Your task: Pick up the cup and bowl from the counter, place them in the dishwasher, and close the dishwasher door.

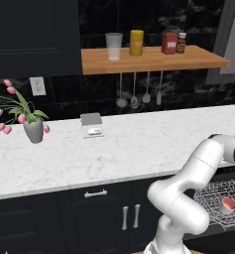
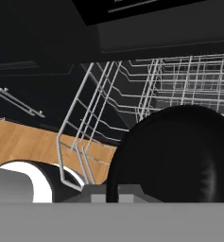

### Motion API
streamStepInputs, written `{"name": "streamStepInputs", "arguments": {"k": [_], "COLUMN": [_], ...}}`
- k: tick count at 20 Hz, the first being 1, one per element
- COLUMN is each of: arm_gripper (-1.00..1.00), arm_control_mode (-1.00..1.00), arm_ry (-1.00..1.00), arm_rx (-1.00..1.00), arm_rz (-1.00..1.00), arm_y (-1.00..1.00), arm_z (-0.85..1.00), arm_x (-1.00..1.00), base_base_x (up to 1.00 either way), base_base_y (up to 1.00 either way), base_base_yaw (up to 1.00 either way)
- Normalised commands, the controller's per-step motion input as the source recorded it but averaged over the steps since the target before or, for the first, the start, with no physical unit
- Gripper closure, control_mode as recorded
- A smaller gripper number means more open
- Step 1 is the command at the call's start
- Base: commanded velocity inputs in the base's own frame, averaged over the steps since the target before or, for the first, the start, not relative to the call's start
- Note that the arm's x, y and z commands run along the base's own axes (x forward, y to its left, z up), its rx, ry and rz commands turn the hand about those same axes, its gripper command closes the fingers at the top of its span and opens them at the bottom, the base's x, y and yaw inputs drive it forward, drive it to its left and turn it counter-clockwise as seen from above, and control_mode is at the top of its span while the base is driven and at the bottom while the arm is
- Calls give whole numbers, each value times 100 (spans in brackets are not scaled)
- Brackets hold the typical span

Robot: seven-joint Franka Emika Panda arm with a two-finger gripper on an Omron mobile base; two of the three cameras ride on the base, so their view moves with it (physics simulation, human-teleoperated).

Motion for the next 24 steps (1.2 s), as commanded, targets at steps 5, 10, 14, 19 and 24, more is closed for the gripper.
{"name": "streamStepInputs", "arguments": {"k": [5,10,14,19,24], "arm_gripper": [100,100,100,100,100], "arm_control_mode": [-100,-100,-100,-100,-100], "arm_ry": [0,0,0,0,-1], "arm_rx": [0,0,0,0,0], "arm_rz": [-5,0,0,0,0], "arm_y": [-1,0,0,0,0], "arm_z": [-3,-25,-46,-68,-26], "arm_x": [19,43,7,0,0], "base_base_x": [0,0,0,0,0], "base_base_y": [0,0,0,0,0], "base_base_yaw": [0,0,0,0,0]}}
